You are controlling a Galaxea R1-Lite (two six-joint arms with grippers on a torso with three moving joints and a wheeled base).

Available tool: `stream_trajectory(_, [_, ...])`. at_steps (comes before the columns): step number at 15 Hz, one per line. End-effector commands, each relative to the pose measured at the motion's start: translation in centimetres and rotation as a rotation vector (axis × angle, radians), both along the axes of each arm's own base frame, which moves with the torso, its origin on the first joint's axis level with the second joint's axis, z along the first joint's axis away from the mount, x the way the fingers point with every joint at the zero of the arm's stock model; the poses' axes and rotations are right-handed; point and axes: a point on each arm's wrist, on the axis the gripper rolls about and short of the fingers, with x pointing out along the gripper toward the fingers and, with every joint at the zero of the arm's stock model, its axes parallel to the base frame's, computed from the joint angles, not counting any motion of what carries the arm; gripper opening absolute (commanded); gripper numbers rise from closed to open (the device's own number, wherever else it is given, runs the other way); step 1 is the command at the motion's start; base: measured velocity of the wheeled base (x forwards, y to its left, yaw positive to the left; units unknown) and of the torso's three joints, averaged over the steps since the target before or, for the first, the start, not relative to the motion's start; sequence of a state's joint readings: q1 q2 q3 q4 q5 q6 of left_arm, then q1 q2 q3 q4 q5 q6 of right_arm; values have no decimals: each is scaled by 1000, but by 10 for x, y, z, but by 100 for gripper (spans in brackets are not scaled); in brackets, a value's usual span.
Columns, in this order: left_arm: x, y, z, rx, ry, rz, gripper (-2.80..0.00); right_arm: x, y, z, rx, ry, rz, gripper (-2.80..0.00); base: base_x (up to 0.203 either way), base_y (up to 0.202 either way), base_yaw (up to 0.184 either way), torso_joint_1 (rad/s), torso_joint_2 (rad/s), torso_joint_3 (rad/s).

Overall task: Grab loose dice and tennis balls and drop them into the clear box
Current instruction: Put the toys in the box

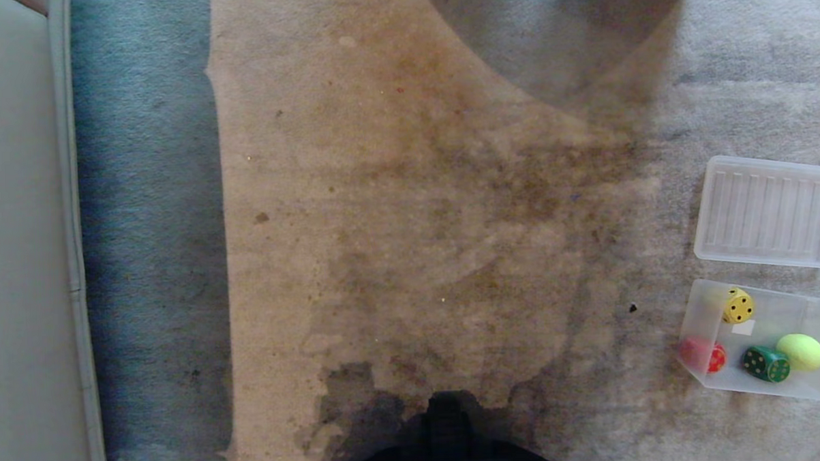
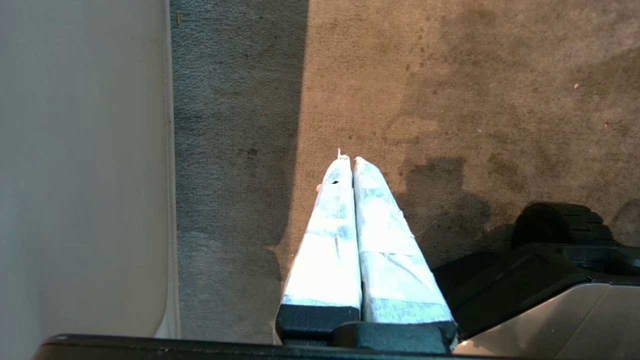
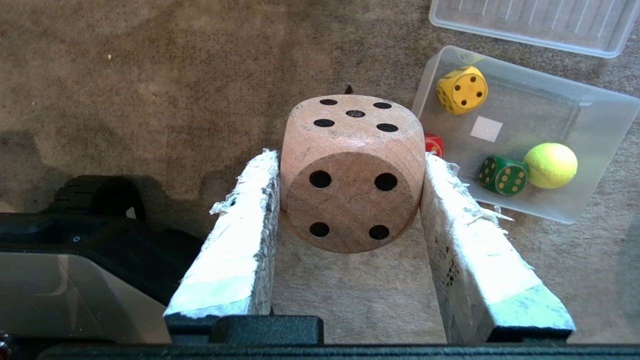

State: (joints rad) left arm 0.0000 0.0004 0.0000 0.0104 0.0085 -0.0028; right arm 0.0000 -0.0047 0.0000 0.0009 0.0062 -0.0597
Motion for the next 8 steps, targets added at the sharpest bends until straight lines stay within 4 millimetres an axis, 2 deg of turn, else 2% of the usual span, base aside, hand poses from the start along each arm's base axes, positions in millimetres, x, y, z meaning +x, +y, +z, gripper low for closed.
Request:
stream_trajectory(1, [0, 0, 0, -2, -2, -1, -280, 0, 0, 0, -3, 5, 1, -280, 0, 0, 0, 0, 0, 0])
stream_trajectory(4, [0, 0, 0, -3, -2, -1, -280, 0, 0, 0, 0, 5, 0, -280, 0, 0, 0, 0, 0, 0])
stream_trajectory(8, [0, 0, 0, -3, -2, -1, -280, 0, 0, 0, 0, 5, 1, -280, 3, 9, -140, 1, 2, 6])
